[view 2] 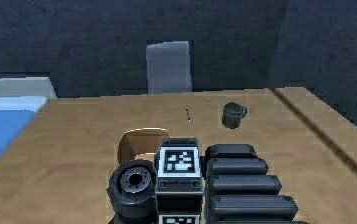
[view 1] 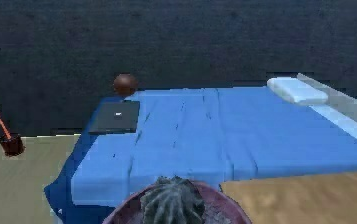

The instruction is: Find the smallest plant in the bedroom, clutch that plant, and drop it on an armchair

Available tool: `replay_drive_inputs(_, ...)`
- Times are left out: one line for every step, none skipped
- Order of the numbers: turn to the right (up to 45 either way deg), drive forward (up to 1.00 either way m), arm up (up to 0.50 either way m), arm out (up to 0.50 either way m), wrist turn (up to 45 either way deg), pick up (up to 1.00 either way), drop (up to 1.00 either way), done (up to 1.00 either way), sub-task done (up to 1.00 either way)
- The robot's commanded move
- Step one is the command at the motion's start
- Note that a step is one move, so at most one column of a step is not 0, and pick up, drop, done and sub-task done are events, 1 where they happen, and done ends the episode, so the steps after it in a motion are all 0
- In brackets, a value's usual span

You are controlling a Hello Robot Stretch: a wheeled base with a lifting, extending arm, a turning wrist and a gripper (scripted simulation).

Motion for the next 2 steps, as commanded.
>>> replay_drive_inputs(-33.0, 0.0, 0.0, 0.0, 0.0, 0.0, 0.0, 0.0, 0.0)
replay_drive_inputs(0.0, 0.1, 0.0, 0.0, 0.0, 0.0, 0.0, 0.0, 0.0)
